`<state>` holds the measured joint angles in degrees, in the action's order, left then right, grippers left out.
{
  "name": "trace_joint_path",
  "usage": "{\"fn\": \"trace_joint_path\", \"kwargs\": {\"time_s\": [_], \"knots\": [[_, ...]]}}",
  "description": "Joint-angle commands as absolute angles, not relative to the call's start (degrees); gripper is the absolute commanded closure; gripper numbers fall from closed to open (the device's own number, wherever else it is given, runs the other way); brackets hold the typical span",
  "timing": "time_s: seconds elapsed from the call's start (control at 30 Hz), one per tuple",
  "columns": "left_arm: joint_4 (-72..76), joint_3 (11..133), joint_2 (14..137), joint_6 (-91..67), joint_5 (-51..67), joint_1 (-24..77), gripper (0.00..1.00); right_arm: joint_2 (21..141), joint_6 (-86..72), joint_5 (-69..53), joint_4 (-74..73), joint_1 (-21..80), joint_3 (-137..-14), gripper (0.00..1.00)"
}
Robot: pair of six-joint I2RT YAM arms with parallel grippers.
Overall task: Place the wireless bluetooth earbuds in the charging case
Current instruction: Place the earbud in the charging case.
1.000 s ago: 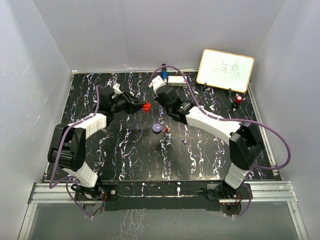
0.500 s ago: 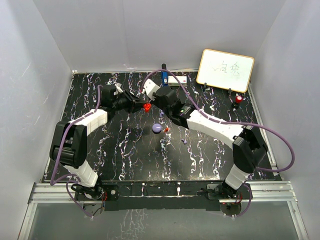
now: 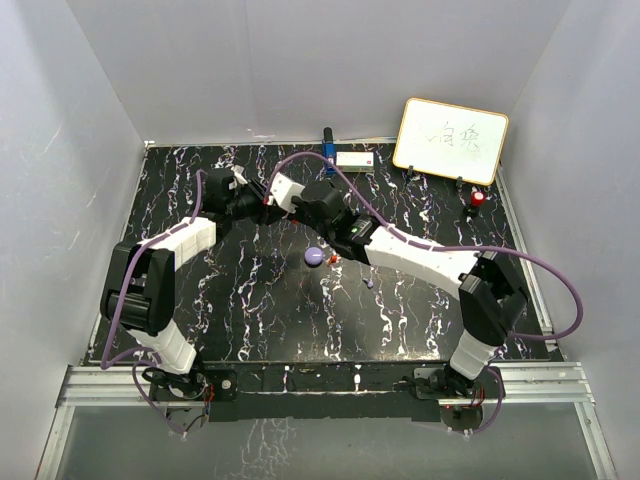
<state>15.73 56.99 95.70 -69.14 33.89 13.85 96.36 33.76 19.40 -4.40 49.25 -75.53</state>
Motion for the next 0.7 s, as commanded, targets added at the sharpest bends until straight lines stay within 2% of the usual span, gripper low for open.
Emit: {"fn": "trace_joint_path", "kwargs": {"time_s": [0.0, 0.67], "knots": [[13.97, 59.15, 95.59, -70.49, 35.16, 14.25, 1.00, 96.83, 36.57, 19.48, -0.71, 50.00, -76.16, 1.00], [12.26, 60.01, 95.27, -71.10, 35.51, 14.27, 1.00, 99.40, 39.47, 21.56, 1.51, 51.26, -73.71, 1.00]]}}
